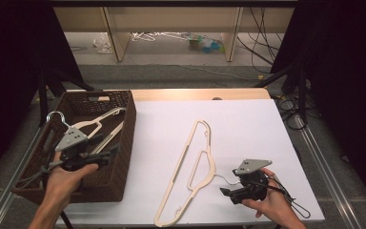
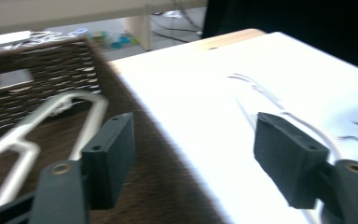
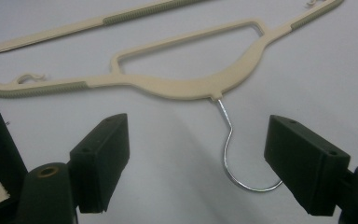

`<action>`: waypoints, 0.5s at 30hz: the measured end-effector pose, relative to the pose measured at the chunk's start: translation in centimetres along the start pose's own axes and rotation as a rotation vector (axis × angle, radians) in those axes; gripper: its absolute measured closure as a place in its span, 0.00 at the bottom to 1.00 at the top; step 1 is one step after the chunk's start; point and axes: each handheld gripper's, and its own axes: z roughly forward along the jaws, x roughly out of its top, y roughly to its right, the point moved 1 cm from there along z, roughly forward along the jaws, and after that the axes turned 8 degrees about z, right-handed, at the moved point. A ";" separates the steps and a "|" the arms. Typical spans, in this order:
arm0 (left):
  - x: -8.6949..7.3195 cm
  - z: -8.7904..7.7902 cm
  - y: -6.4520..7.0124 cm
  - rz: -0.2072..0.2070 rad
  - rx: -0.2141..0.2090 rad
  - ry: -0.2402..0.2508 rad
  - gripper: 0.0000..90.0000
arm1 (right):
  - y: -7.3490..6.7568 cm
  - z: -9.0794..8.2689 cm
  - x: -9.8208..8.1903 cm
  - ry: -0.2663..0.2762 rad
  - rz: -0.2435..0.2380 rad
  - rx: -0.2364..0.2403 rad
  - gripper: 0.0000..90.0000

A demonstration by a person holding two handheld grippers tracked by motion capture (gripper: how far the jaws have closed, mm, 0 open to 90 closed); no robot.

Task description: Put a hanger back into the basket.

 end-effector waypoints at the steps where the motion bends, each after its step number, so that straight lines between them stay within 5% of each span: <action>1: 0.0 0.1 0.7 0.012 -0.015 0.007 0.31 | 0.0 0.0 0.0 0.005 0.001 -0.002 0.26; 7: -0.6 0.7 4.4 0.008 -0.078 0.058 0.26 | 0.1 0.1 0.0 0.016 0.004 0.000 0.26; 15: -2.2 1.2 7.5 0.068 -0.093 0.082 0.24 | 0.1 0.3 -0.3 0.030 0.007 -0.005 0.26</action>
